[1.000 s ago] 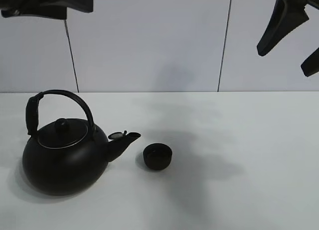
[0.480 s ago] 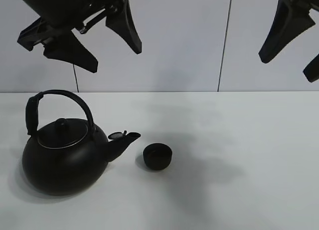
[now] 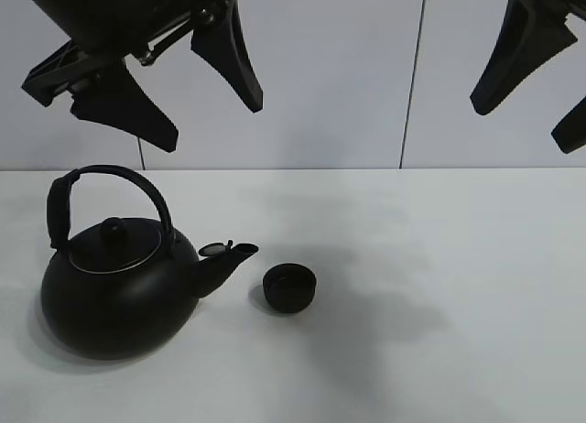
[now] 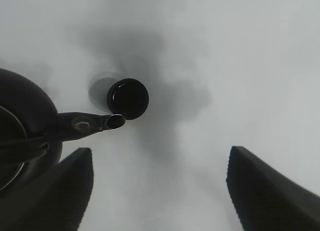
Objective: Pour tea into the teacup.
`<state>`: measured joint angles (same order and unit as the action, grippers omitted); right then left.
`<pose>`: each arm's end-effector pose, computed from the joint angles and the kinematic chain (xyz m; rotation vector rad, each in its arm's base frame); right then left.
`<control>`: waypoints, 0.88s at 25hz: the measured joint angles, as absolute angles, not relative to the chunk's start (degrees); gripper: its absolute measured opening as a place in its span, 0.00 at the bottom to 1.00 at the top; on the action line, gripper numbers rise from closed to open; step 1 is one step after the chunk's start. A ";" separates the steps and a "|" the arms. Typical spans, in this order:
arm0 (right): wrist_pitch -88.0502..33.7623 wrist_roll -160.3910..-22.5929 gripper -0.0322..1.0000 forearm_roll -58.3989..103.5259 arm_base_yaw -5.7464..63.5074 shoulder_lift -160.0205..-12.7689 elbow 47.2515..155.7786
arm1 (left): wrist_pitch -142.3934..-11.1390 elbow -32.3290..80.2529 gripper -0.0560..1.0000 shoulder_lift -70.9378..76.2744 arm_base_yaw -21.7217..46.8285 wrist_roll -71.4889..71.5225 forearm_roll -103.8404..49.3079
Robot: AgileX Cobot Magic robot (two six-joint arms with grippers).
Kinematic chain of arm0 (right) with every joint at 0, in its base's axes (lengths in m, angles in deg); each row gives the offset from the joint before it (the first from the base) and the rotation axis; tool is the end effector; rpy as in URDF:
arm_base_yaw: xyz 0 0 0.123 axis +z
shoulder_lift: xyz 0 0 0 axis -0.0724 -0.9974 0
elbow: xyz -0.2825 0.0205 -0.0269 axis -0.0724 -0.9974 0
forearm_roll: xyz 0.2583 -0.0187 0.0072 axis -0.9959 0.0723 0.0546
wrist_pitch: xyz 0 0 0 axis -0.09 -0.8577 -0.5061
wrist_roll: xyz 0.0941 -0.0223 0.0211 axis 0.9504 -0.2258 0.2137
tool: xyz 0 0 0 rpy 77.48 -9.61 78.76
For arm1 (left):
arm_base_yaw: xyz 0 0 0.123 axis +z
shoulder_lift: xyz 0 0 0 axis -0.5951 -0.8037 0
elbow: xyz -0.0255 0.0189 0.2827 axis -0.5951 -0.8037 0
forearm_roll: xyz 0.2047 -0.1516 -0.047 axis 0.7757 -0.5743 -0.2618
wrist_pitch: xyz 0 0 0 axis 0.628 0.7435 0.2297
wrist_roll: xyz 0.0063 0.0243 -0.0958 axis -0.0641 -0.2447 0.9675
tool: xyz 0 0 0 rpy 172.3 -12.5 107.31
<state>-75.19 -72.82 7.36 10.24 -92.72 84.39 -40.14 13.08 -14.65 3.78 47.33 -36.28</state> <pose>0.2761 0.0624 0.2911 -0.0315 2.7316 0.5331 0.2803 -0.2095 0.2719 0.1520 2.6563 -0.7263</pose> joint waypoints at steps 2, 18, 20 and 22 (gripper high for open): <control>-75.19 -72.82 0.52 7.24 10.24 -92.72 84.39 | -40.08 13.08 0.56 -14.65 3.78 47.33 -36.48; -75.19 -71.40 0.52 5.08 10.24 -92.72 84.39 | -40.08 13.08 0.56 -14.65 3.78 47.35 -36.48; -75.14 -71.24 0.52 4.42 10.24 -92.72 84.39 | -40.08 13.08 0.56 -14.65 3.78 47.35 -36.48; -74.97 -71.17 0.52 4.22 10.24 -92.72 84.39 | -40.08 13.08 0.56 -14.65 3.78 47.35 -36.48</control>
